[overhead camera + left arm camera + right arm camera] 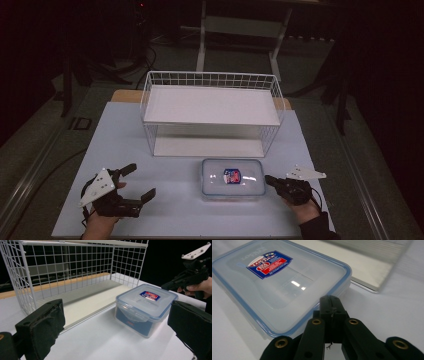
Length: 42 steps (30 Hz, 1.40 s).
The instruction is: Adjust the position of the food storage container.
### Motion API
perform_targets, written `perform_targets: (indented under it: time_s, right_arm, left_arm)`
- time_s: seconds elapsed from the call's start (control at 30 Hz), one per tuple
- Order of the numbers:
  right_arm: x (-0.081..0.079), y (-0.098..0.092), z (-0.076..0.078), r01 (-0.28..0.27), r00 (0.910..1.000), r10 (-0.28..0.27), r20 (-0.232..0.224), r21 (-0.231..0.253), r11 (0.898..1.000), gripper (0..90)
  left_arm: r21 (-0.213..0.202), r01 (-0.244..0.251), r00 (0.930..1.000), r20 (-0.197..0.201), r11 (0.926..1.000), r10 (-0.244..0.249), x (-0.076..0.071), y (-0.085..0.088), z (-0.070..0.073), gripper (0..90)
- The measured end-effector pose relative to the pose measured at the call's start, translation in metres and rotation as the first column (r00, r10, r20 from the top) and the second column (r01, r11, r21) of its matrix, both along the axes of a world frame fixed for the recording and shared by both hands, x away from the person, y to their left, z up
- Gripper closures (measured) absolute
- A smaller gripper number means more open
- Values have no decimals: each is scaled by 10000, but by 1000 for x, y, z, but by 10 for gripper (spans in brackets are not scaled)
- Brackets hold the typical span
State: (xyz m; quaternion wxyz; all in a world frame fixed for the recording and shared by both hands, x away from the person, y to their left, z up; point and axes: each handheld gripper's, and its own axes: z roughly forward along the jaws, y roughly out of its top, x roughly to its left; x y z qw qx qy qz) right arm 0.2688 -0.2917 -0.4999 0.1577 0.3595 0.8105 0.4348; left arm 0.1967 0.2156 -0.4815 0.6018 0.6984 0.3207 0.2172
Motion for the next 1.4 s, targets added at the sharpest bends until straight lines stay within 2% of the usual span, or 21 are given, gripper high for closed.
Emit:
perform_targets:
  time_s: [0.23,0.27,0.37,0.63,0.73,1.13,1.23,1.37,1.4]
  right_arm:
    - [4,13,0,-273,9996,273,29,-6,9996,900]
    - [8,21,0,-446,9990,446,78,-30,9990,900]
    - [10,28,0,-570,9984,570,56,2,9984,900]
    - [17,40,2,-754,9972,754,11,180,9970,900]
    - [18,46,2,-849,9964,849,41,110,9963,900]
    - [22,58,2,-1022,9948,1021,12,178,9946,900]
    - [20,57,6,-1059,9943,1055,129,276,9940,900]
    - [15,55,14,-1030,9941,1013,386,436,9937,858]
    - [13,55,17,-1032,9937,1009,493,456,9936,789]
  left_arm:
    - [80,45,10000,2,10000,-45,0,-1,0,12]
    - [86,57,10000,-5,9999,-57,0,-1,0,12]
    - [111,94,10000,-9,9999,-94,0,-1,0,12]
    - [148,144,9999,1,9998,-144,-1,-2,0,12]
    - [167,124,9999,33,9998,-125,-1,-2,0,12]
    - [155,182,9998,9,9997,-182,0,-2,0,12]
    - [144,199,9998,-7,9997,-199,0,-2,-1,12]
    - [136,245,9997,-66,9996,-244,1,-3,-1,12]
    - [132,307,9995,-81,9994,-306,1,-3,-1,12]
